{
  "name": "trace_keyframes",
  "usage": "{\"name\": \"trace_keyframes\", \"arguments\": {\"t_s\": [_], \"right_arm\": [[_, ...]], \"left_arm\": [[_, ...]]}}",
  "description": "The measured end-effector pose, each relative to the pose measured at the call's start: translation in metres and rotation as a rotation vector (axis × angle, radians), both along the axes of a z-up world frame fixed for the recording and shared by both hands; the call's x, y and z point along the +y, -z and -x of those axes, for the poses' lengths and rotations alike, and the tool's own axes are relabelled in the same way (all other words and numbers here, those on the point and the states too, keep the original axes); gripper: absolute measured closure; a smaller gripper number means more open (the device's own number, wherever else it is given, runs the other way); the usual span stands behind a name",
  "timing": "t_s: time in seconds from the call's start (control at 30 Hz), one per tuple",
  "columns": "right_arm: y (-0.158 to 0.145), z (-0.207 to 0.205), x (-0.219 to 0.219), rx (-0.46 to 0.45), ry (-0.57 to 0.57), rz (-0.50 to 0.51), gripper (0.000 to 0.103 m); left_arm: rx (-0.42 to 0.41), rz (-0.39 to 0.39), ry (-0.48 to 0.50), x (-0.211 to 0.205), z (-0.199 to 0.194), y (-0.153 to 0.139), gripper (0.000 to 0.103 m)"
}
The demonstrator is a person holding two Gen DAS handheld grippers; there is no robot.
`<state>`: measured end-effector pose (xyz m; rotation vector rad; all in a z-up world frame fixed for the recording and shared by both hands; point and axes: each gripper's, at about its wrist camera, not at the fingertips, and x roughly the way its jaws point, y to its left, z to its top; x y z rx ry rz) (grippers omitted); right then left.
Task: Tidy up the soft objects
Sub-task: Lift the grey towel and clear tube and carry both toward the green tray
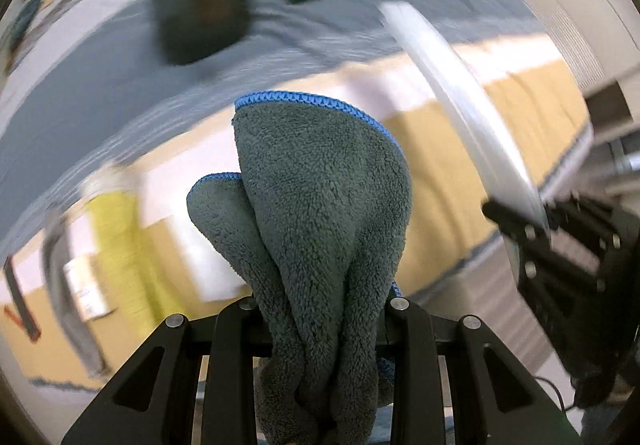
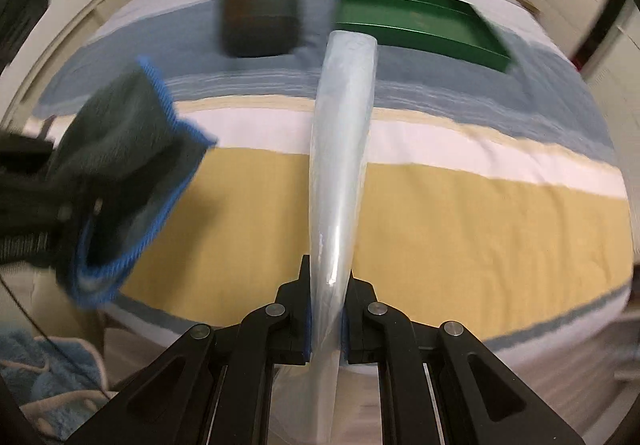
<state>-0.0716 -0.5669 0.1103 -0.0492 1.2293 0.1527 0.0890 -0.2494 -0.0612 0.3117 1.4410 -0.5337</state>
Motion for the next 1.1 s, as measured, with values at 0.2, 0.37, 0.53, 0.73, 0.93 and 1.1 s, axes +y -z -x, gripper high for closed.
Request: {"name": "trace_keyframes", "arguments": {"t_s": [0.2, 0.37, 0.53, 0.73, 0.93, 1.1], "right_arm": [[-0.004, -0.012, -0.056, -0.015, 0.107, 0.051, 0.094], [-0.010, -0.035, -0.079, -0.045, 0.157, 0.079, 0.094], [-0.016, -0.062, -0.089, -0.093, 0.176, 0.091, 0.094], [-0.016, -0.110, -0.089, -0.173, 0.189, 0.093, 0.094], [-0.028, -0.158, -0.094, -0.250, 0.195, 0.077, 0.094], [-0.021, -0.204, -0.098, -0.294, 0.205, 0.078, 0.094]], "left_arm": [[0.034, 0.042, 0.115, -0.057, -0.002, -0.001, 0.079], [-0.002, 0.062, 0.147, -0.100, -0.009, -0.005, 0.079], [-0.079, 0.083, 0.117, -0.122, -0.043, -0.014, 0.079], [-0.245, 0.100, 0.037, -0.139, -0.091, -0.023, 0.078], [-0.333, 0.115, -0.068, -0.144, -0.137, -0.018, 0.078], [-0.406, 0.119, -0.122, -0.150, -0.165, -0.010, 0.078]]}}
